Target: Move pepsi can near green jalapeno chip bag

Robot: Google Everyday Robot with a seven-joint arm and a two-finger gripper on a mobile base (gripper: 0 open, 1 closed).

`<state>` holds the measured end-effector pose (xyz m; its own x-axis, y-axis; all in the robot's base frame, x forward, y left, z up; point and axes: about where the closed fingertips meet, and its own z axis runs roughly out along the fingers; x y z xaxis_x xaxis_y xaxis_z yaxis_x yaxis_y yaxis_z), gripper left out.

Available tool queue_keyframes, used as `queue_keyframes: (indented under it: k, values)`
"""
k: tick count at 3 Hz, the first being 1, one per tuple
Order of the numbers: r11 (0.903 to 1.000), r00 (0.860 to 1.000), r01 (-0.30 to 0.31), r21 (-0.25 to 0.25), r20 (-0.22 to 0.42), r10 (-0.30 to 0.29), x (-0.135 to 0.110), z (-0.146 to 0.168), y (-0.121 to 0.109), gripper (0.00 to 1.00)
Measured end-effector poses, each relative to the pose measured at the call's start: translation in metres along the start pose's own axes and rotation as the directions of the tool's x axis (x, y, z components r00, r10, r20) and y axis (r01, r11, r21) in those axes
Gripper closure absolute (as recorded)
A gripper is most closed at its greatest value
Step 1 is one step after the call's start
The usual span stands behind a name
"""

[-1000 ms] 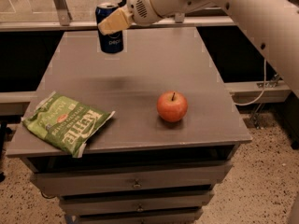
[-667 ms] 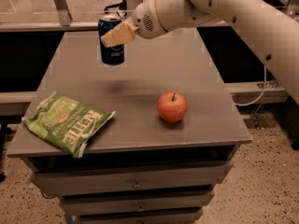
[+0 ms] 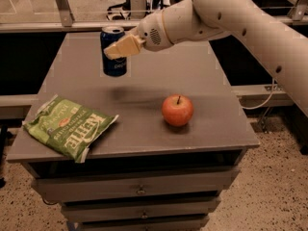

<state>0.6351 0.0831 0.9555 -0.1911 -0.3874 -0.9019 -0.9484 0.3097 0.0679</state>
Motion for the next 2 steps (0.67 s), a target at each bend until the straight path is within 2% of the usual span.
queue_keyframes:
  k: [1,2]
  values:
    - [0.9962,0.997,0.068,-0.054,-0.038,-0.07,0.001,0.016,0.012,1.0]
    - [0.974,0.98,0.17,-0.149,-0.08,-0.184,0.016,0.034,0.038,1.0]
